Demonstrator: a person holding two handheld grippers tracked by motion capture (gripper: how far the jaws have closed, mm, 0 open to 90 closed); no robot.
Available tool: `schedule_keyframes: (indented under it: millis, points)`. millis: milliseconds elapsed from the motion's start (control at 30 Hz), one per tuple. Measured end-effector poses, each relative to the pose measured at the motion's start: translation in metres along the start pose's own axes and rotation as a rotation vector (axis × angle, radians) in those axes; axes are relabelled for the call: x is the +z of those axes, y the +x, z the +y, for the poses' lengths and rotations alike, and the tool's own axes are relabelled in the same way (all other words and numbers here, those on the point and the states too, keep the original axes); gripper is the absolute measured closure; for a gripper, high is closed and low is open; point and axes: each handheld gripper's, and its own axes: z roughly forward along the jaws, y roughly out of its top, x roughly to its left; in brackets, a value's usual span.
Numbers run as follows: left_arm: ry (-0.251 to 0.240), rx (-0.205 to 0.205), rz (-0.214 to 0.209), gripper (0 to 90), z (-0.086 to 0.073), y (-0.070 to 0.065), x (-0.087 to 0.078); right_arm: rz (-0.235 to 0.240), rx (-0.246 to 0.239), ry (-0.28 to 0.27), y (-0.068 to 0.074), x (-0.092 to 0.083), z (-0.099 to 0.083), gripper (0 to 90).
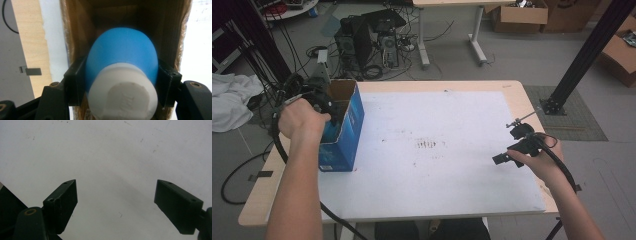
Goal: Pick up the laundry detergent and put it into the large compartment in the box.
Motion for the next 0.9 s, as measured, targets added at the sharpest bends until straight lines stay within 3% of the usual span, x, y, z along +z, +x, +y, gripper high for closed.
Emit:
schedule_keyframes:
  millis: [367,900]
  points:
    - [0.013,0.003,0.016,37.8,0.0,-0.001,0.013,0.0,0.004,0.002,-0.001,0.001,-0.001,18.7]
    - [0.015,0.007,0.022,37.5,0.001,-0.003,0.017,0.003,0.003,0.004,0.001,0.003,0.0,18.8]
